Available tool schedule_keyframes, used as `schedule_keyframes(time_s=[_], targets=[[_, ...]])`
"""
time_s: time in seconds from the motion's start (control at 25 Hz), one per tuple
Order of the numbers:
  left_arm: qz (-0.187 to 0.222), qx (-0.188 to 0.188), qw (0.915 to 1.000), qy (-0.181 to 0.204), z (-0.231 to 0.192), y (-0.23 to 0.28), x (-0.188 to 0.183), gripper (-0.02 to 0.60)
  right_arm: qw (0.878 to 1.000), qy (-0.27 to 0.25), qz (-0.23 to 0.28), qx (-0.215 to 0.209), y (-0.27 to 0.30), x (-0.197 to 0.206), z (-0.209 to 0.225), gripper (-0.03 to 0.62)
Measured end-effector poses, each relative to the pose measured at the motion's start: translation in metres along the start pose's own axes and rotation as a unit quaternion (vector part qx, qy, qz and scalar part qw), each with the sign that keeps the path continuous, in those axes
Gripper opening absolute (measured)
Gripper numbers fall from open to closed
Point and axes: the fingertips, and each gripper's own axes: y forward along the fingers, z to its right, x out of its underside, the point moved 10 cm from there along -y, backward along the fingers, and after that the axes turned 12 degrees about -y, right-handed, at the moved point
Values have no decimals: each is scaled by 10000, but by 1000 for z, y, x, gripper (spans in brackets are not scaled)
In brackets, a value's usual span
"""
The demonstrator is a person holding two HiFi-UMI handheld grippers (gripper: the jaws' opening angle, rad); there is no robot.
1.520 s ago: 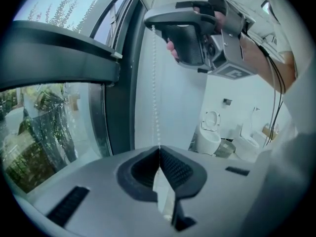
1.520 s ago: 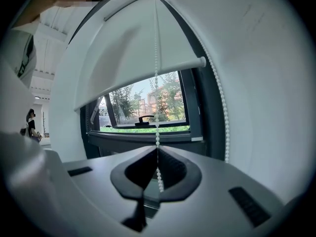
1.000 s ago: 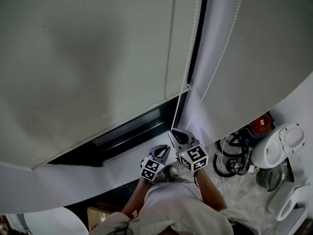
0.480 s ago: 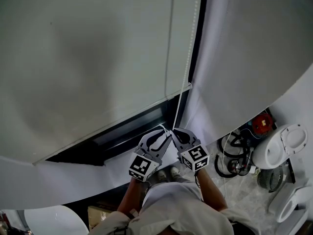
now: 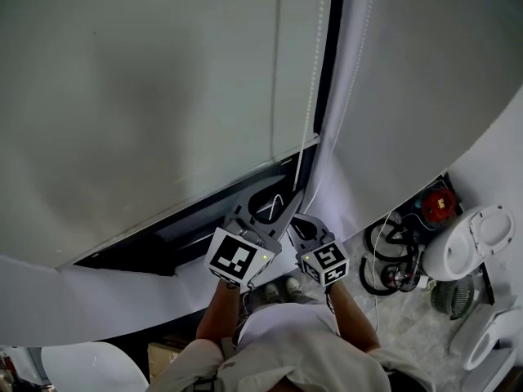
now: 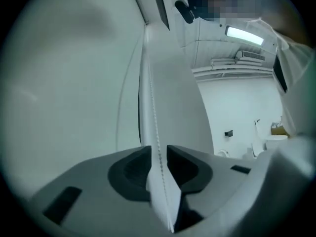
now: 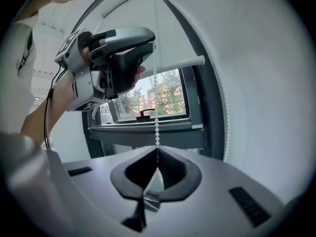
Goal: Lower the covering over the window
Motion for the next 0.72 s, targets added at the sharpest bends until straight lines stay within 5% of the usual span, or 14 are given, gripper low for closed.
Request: schedule_keyframes(time_s=[0.32,0.72], targets=[[145,101,9997,189,2,16,-26,17,10000,-11,2,29,-2,-1,-3,-3],[-199,-118,9997,-10,2,6,17,14,9980,71,-599,-162,10,30,-15,-3]])
